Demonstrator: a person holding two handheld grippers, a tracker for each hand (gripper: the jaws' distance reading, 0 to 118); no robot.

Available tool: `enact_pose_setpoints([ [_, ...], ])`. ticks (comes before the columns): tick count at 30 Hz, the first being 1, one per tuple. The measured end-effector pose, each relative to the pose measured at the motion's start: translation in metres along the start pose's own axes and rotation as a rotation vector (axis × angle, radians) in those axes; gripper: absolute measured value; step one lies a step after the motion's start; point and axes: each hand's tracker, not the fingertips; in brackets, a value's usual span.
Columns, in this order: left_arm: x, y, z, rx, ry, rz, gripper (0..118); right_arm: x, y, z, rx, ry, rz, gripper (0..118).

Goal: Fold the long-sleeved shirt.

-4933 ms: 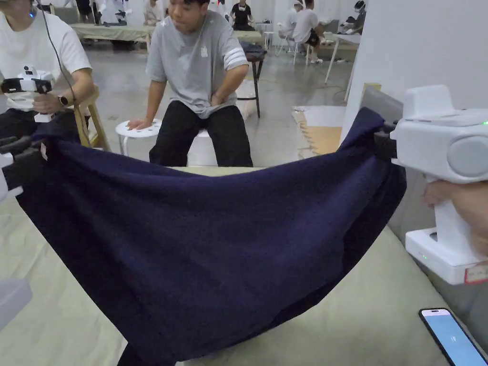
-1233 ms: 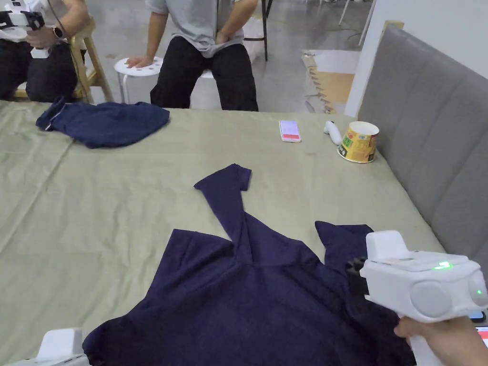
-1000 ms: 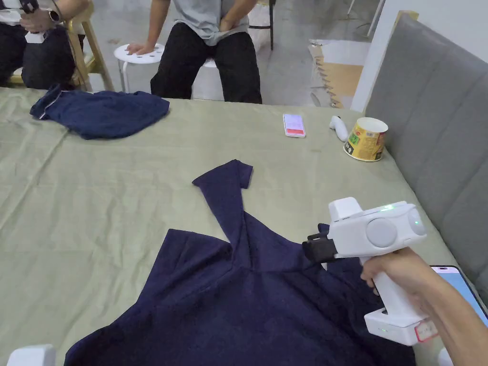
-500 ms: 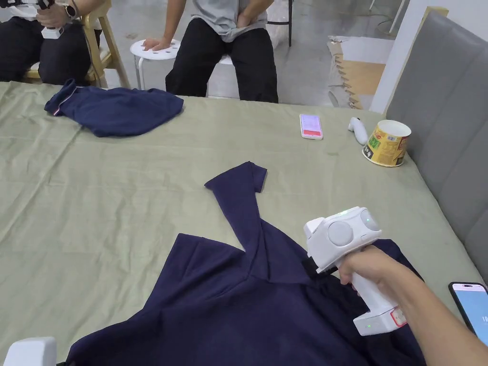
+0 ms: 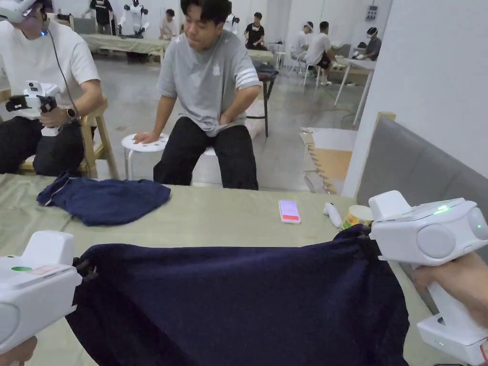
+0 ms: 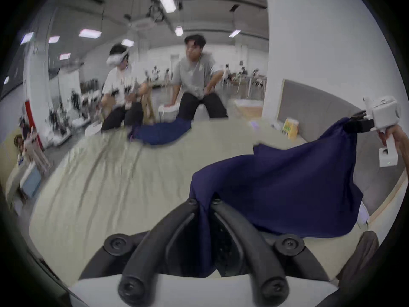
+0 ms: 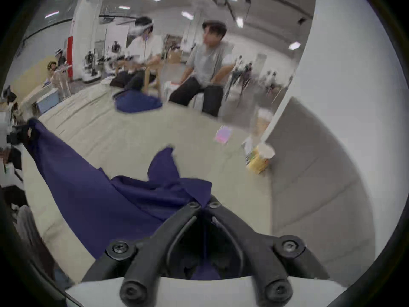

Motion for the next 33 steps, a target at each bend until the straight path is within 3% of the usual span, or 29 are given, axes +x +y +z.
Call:
enact_pose_setpoints([
  [5,0.008,0.108,-0.014,0.105,-0.019,-0.069,9,0.035,0.07,0.022,0.134,-0.21,0.031,0],
  [8,0.012,0.169,-0.017,0.176,0.038,-0.153,9,0.056,0.115,0.032,0.177,-0.212,-0.036,0],
  [13,-0.02,0.27,-0.018,0.253,-0.038,0.055,9,0.097,0.19,0.037,0.263,-0.213,-0.189,0],
  [16,-0.029,0.315,-0.02,0.274,0.009,0.066,9,0.113,0.236,0.045,0.327,-0.176,-0.262,0],
  [18,-0.032,0.341,-0.019,0.297,0.049,0.073,9,0.118,0.264,0.052,0.354,-0.199,-0.236,0],
  [22,-0.033,0.385,-0.01,0.382,0.089,0.109,9,0.109,0.319,0.071,0.435,-0.376,-0.098,0],
  [27,-0.018,0.431,0.005,0.451,0.186,0.064,9,0.111,0.362,0.094,0.525,-0.508,-0.122,0],
  [33,-0.01,0.447,0.014,0.502,0.184,0.064,9,0.129,0.37,0.109,0.548,-0.525,-0.151,0],
])
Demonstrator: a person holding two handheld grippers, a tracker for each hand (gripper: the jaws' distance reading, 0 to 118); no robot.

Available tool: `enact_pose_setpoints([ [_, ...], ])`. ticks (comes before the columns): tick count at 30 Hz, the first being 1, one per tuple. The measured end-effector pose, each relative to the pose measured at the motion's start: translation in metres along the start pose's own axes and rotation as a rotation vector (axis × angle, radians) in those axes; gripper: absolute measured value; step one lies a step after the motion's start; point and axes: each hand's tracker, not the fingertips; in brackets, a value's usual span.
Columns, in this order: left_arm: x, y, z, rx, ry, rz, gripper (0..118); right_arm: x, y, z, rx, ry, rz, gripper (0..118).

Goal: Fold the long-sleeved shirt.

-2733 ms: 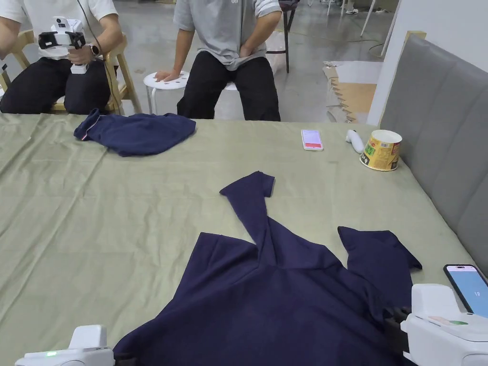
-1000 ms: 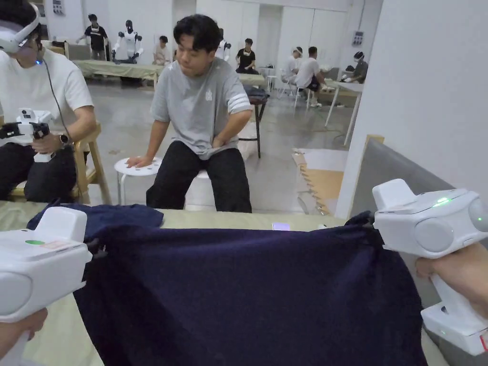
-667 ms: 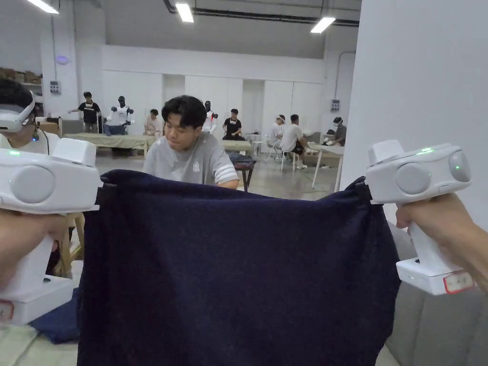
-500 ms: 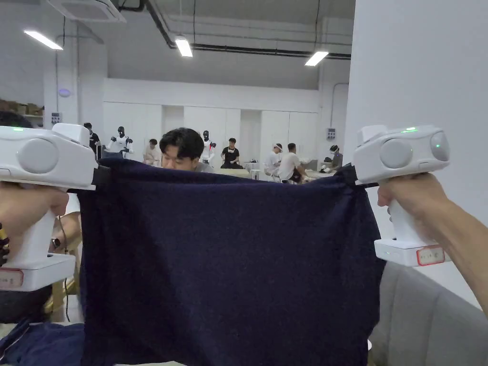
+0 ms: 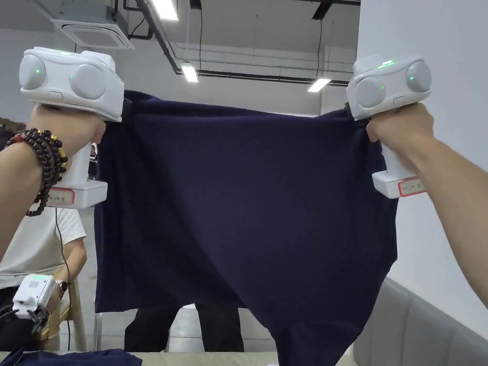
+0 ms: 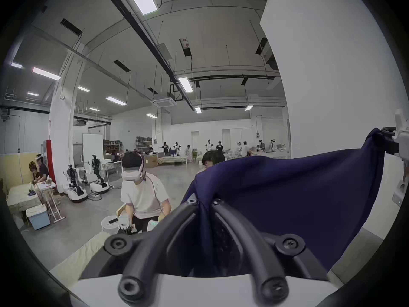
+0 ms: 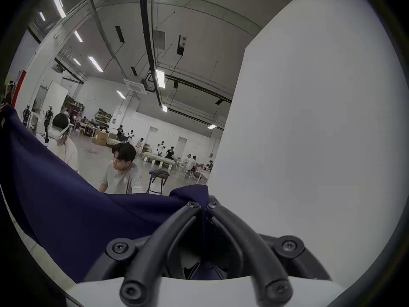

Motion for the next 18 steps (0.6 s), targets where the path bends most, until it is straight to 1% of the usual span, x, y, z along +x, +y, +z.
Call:
enact_pose_setpoints([
  [2,0.001,-0.006,0.002,0.007,-0.013,0.002,9,0.004,-0.009,0.0,0.0,0.002,-0.029,0],
  [4,0.003,-0.019,0.002,0.0,-0.028,-0.008,9,0.005,-0.025,-0.002,-0.028,0.013,-0.036,0],
  [7,0.008,-0.05,-0.005,-0.056,-0.05,-0.038,9,-0.002,-0.067,-0.007,-0.099,0.045,-0.052,0],
  [10,0.014,-0.097,-0.012,-0.114,-0.055,-0.037,9,-0.017,-0.12,-0.008,-0.175,0.077,-0.078,0],
  [14,0.017,-0.177,-0.016,-0.22,-0.058,-0.038,9,-0.043,-0.198,-0.003,-0.283,0.128,-0.075,0],
  [17,0.013,-0.236,-0.018,-0.333,-0.09,0.038,9,-0.058,-0.253,-0.012,-0.365,0.162,-0.1,0],
  [18,0.013,-0.255,-0.015,-0.369,-0.093,0.036,9,-0.063,-0.272,-0.013,-0.405,0.18,-0.117,0],
])
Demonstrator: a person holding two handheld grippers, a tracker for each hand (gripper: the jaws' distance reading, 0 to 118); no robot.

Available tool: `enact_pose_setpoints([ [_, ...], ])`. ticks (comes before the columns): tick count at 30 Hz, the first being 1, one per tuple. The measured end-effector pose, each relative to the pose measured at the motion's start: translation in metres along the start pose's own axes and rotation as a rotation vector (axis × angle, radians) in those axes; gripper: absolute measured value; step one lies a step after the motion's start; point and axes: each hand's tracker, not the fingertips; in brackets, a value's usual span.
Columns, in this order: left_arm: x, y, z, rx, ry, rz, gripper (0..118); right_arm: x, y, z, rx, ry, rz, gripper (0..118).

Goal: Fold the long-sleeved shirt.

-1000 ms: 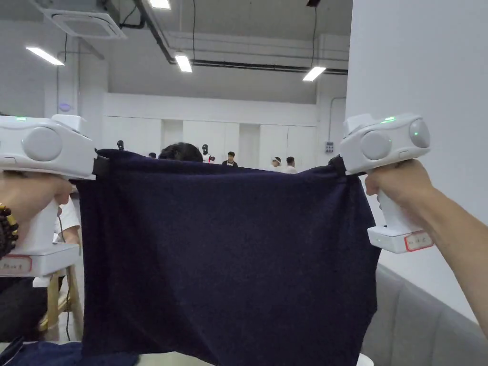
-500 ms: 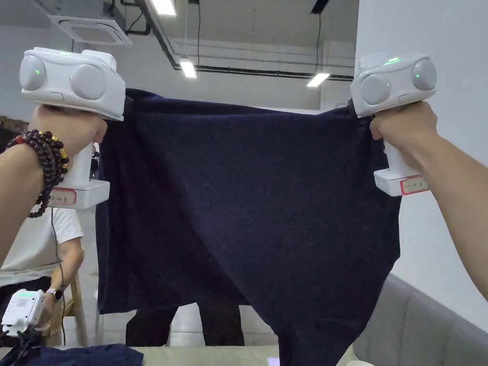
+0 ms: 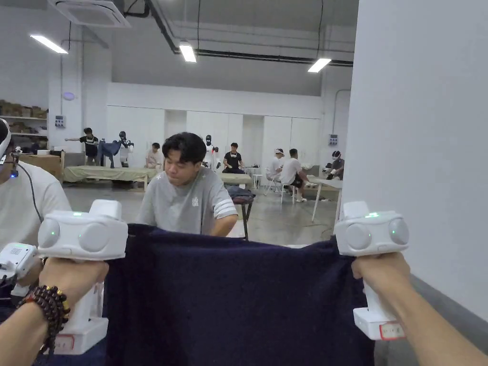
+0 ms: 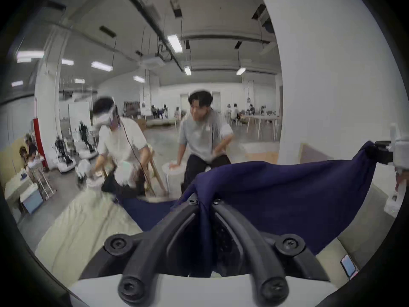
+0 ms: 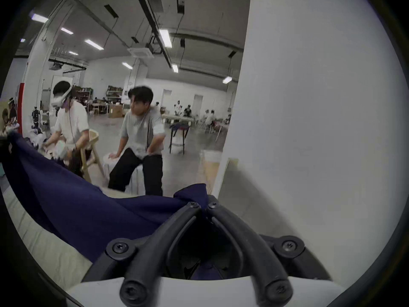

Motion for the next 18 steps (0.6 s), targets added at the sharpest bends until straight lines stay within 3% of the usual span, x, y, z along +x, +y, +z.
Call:
enact_pose_setpoints([
  [2,-0.002,-0.029,-0.007,-0.048,0.014,0.007,9,-0.003,-0.027,-0.01,-0.053,0.039,-0.035,0],
  [8,-0.022,-0.079,-0.002,-0.074,-0.017,0.096,9,-0.008,-0.069,0.001,-0.068,0.079,-0.028,0],
  [11,-0.034,-0.102,0.022,-0.04,-0.026,0.136,9,-0.01,-0.093,0.039,0.013,0.135,0.007,0],
  [18,-0.044,-0.188,0.115,-0.017,-0.035,0.138,9,-0.012,-0.177,0.133,0.018,0.153,0.05,0],
])
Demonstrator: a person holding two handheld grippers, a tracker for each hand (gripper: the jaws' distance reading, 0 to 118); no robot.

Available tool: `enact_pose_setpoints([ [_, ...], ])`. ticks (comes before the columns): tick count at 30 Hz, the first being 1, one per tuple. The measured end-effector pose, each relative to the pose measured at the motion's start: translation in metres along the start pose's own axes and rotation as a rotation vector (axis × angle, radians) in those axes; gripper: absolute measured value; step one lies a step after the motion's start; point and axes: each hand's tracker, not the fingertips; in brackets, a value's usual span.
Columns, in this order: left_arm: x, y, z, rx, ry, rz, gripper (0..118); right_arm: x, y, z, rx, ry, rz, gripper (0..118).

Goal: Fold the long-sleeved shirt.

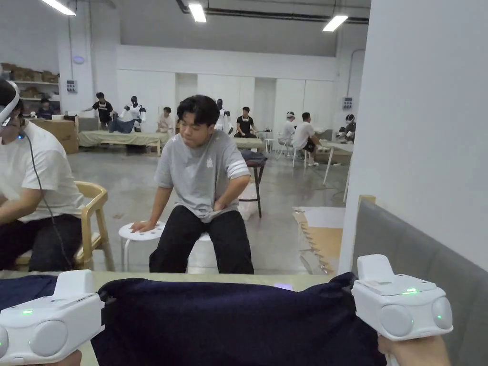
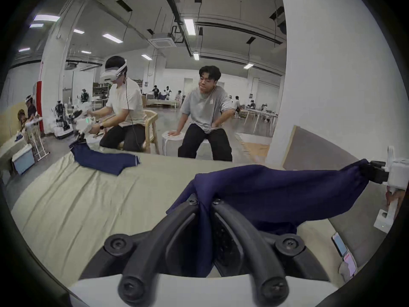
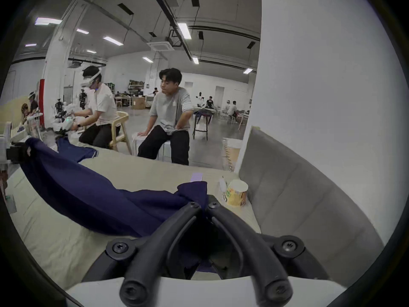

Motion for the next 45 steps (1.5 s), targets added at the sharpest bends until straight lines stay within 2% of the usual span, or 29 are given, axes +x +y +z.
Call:
enact_pose_setpoints([
  [3,-0.009,-0.057,0.048,-0.015,0.007,0.041,9,-0.007,-0.042,0.043,-0.007,0.031,0.009,0],
  [7,-0.015,-0.14,0.093,-0.131,0.087,-0.046,9,-0.02,-0.106,0.095,-0.053,0.074,-0.009,0],
  [10,-0.02,-0.191,0.117,-0.236,0.1,-0.047,9,-0.034,-0.16,0.121,-0.189,0.092,0.061,0],
  [12,-0.021,-0.219,0.131,-0.313,0.108,-0.089,9,-0.039,-0.193,0.134,-0.295,0.127,0.06,0],
  [14,-0.027,-0.241,0.137,-0.398,0.106,-0.078,9,-0.042,-0.222,0.144,-0.393,0.142,0.036,0],
  [17,-0.025,-0.267,0.148,-0.504,0.117,-0.1,9,-0.048,-0.259,0.153,-0.541,0.154,0.078,0],
  [20,-0.025,-0.284,0.148,-0.57,0.127,-0.111,9,-0.049,-0.289,0.154,-0.685,0.196,0.059,0],
  [24,-0.023,-0.292,0.147,-0.591,0.15,-0.136,9,-0.053,-0.307,0.151,-0.751,0.199,0.098,0],
  [25,-0.025,-0.292,0.146,-0.59,0.15,-0.125,16,-0.053,-0.309,0.148,-0.756,0.201,0.1,0],
  [26,-0.022,-0.292,0.15,-0.583,0.155,-0.106,29,-0.053,-0.31,0.146,-0.757,0.2,0.099,0],
  [27,-0.023,-0.291,0.15,-0.575,0.162,-0.09,54,-0.054,-0.31,0.143,-0.765,0.204,0.101,2],
  [28,-0.025,-0.291,0.15,-0.586,0.155,-0.092,90,-0.057,-0.309,0.144,-0.777,0.208,0.119,19],
  [29,-0.025,-0.291,0.15,-0.599,0.14,-0.09,105,-0.059,-0.307,0.144,-0.769,0.205,0.132,49],
  [30,-0.025,-0.29,0.153,-0.599,0.13,-0.084,110,-0.06,-0.304,0.146,-0.764,0.205,0.133,84],
  [31,-0.026,-0.287,0.158,-0.584,0.111,-0.084,110,-0.059,-0.301,0.147,-0.755,0.206,0.128,96],
  [32,-0.025,-0.282,0.164,-0.547,0.091,-0.086,110,-0.058,-0.298,0.149,-0.739,0.212,0.112,96],
  [33,-0.026,-0.278,0.168,-0.533,0.089,-0.079,109,-0.055,-0.292,0.153,-0.694,0.22,0.09,116],
  [34,-0.024,-0.274,0.171,-0.531,0.091,-0.072,109,-0.051,-0.284,0.159,-0.647,0.246,0.059,118],
  [38,-0.024,-0.256,0.181,-0.467,0.096,-0.007,107,-0.041,-0.262,0.168,-0.581,0.184,-0.017,111],
  [39,-0.024,-0.253,0.183,-0.456,0.091,0.002,102,-0.039,-0.258,0.17,-0.563,0.18,-0.027,99],
  [41,-0.022,-0.247,0.183,-0.451,0.084,0.004,58,-0.035,-0.254,0.171,-0.556,0.17,-0.055,15],
  [42,-0.021,-0.245,0.182,-0.45,0.083,0.005,33,-0.034,-0.255,0.169,-0.564,0.159,-0.068,0],
  [43,-0.02,-0.245,0.182,-0.448,0.082,0.006,8,-0.033,-0.255,0.169,-0.568,0.161,-0.079,0],
  [45,-0.018,-0.244,0.183,-0.421,0.087,0.021,4,-0.032,-0.254,0.169,-0.577,0.184,-0.073,0],
])
